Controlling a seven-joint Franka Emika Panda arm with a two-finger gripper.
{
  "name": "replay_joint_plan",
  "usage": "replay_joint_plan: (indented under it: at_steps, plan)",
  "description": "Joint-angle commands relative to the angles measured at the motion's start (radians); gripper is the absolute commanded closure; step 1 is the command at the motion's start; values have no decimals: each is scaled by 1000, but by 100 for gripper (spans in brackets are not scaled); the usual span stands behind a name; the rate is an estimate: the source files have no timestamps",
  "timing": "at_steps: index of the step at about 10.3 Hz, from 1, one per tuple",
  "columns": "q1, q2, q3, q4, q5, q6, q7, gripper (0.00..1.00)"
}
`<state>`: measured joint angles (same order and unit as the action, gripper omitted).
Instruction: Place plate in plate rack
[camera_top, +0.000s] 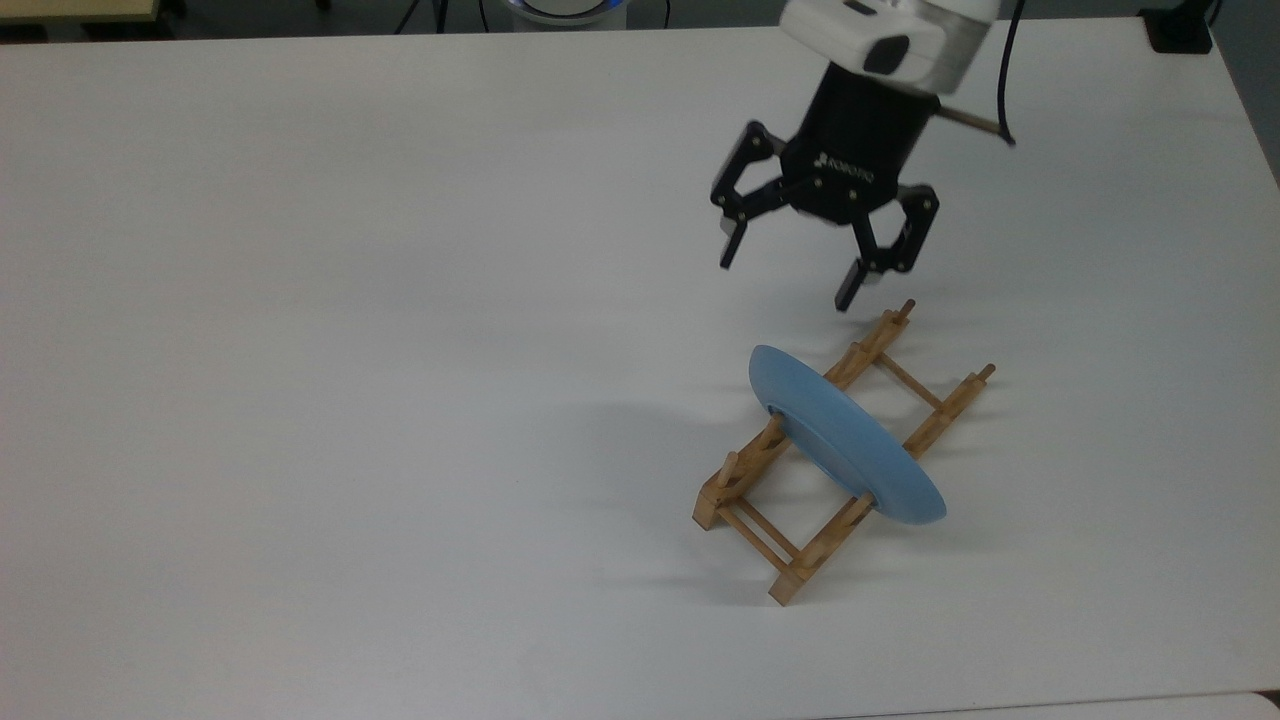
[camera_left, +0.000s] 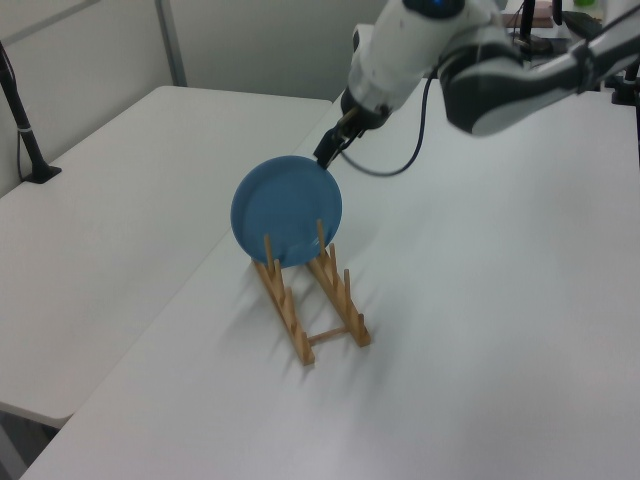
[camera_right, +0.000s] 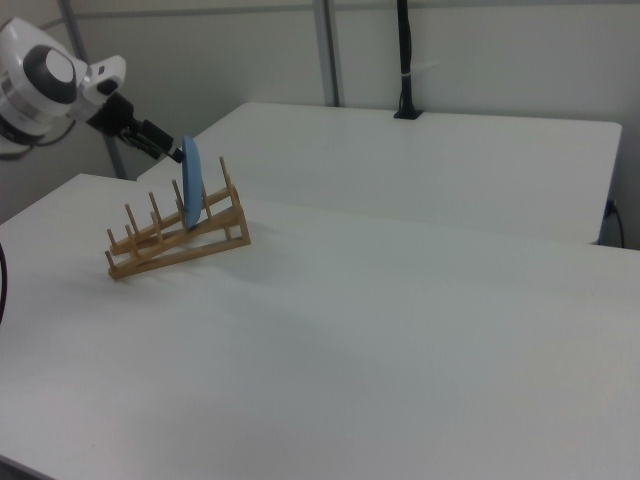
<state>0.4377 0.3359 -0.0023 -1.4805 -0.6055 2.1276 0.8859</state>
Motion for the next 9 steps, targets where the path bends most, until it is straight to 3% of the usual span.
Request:
replay_joint_plan:
  at_steps: [1,2,4,5,7,9]
  plan:
    - [-75,-135,-11,-34,363,-244,-419,0]
    - [-117,-173,-15,-37,445,-327,-535,0]
    - [-241,-230,-5,-58,536,-444,-722,0]
    - [-293,-279,-4,-113,587,-468,-802,0]
    - [-358,-363,-5,-225,595,-462,-879,0]
    - [-422,-385,-2,-221,595,-514,-874,0]
